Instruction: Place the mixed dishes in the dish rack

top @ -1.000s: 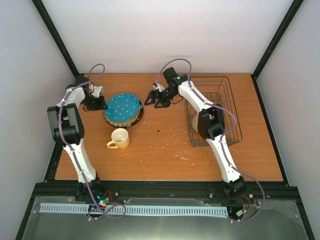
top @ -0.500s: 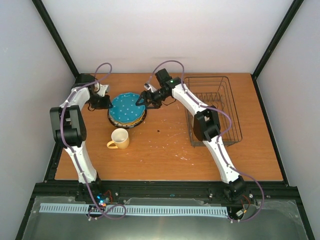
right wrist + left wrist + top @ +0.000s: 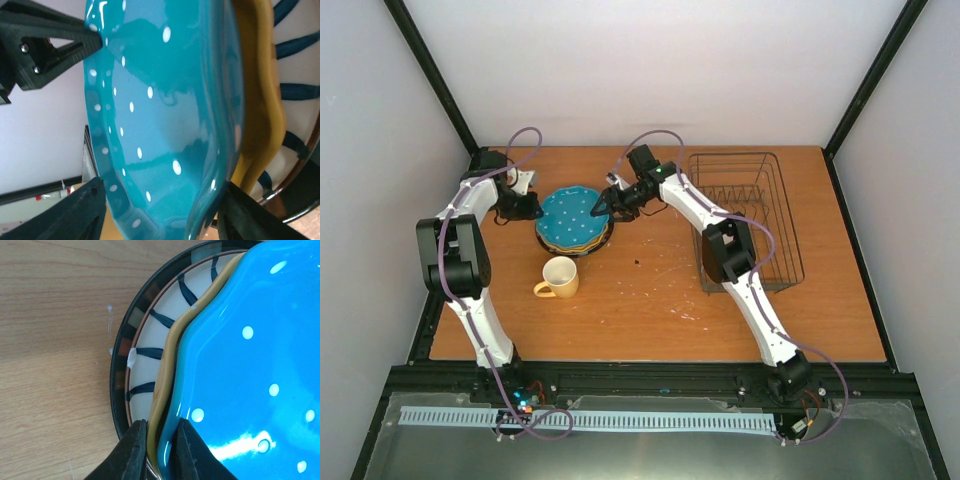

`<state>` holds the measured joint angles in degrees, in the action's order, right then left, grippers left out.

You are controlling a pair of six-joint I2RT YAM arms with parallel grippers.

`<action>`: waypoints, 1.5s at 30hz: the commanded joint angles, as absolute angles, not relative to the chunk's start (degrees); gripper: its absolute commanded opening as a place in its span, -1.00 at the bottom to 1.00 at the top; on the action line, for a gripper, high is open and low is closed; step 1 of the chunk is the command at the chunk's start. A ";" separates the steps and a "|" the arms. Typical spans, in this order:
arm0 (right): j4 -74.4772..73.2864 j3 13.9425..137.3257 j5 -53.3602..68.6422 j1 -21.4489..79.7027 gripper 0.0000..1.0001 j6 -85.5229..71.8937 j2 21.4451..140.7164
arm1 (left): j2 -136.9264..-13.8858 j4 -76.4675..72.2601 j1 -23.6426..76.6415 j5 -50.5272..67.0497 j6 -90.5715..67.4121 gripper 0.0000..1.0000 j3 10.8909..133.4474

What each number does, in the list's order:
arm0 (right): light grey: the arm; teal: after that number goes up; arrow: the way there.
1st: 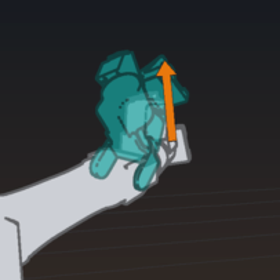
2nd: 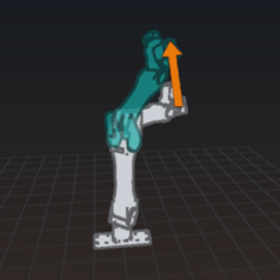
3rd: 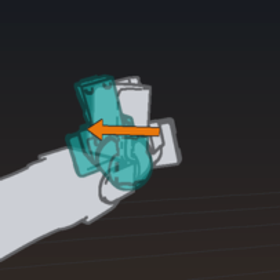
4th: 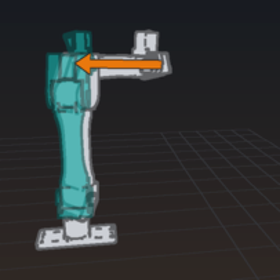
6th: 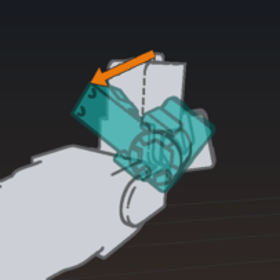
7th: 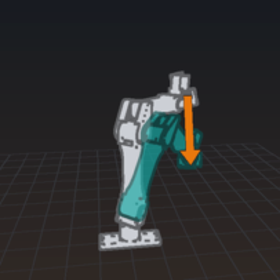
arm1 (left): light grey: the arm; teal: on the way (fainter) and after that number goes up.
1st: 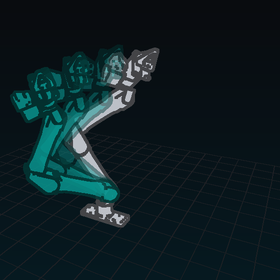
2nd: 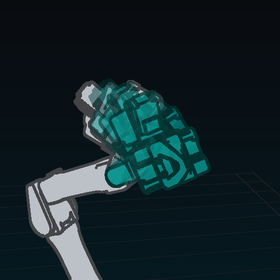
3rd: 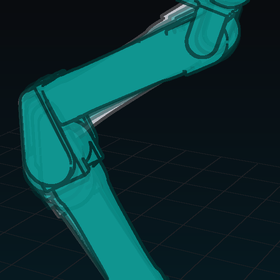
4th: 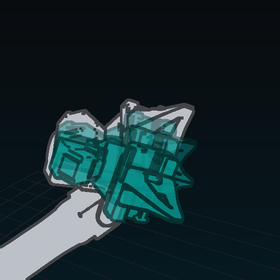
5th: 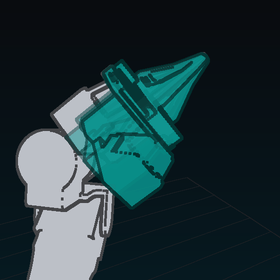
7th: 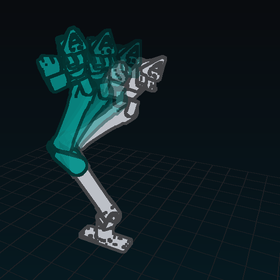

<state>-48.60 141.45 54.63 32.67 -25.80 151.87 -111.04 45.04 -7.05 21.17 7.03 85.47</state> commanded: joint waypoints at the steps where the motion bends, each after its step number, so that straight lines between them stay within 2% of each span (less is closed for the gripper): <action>1: -44.67 143.27 58.61 34.47 0.12 -27.07 152.93 | -107.40 43.95 -6.06 26.92 7.82 -0.99 86.31; 3: -44.46 143.26 58.57 34.54 -0.02 -27.12 152.78 | -107.36 43.79 -6.06 26.89 7.75 -0.99 86.29; 11: -43.88 143.27 59.28 34.37 -0.33 -27.22 152.75 | -107.75 43.92 -6.02 26.64 7.69 -0.99 86.90; 12: -43.79 143.33 59.32 34.30 -0.45 -27.24 152.75 | -107.75 43.94 -6.02 26.57 7.73 -0.99 86.96; 14: -43.91 143.19 59.22 34.21 -0.85 -27.20 152.75 | -107.82 43.94 -6.06 26.38 7.78 -0.99 87.08; 15: -43.86 143.31 59.16 34.19 -0.94 -27.16 152.71 | -107.88 43.90 -6.06 26.37 7.74 -0.99 87.10; 18: -43.67 143.26 59.28 34.12 -0.94 -26.88 152.42 | -107.86 44.03 -6.03 26.05 7.73 -0.97 87.19; 21: -43.45 143.18 58.72 34.13 -0.94 -26.13 151.42 | -108.01 44.18 -6.02 25.42 7.48 -0.85 87.57; 25: -41.59 142.88 57.99 33.74 -0.94 -26.57 149.40 | -108.18 44.27 -6.03 24.24 7.21 -0.46 87.99; 28: -38.84 142.23 58.51 33.05 -0.94 -28.65 148.04 | -108.19 44.38 -6.06 23.65 7.12 -0.04 88.36; 32: -32.23 140.57 59.90 31.94 -0.94 -33.77 146.11 | -108.36 44.63 -6.06 22.72 6.95 0.37 88.83; 35: -30.98 140.69 59.86 31.42 -0.94 -35.07 145.35 | -108.46 44.82 -6.06 21.87 6.78 0.93 89.40; 37: -31.50 140.73 59.64 31.07 -0.95 -34.83 144.93 | -108.46 44.78 -6.06 21.37 6.69 0.99 89.89; 45: -27.64 140.86 60.61 29.62 -0.94 -38.22 142.79 | -109.50 45.09 -6.05 25.95 5.06 0.99 93.46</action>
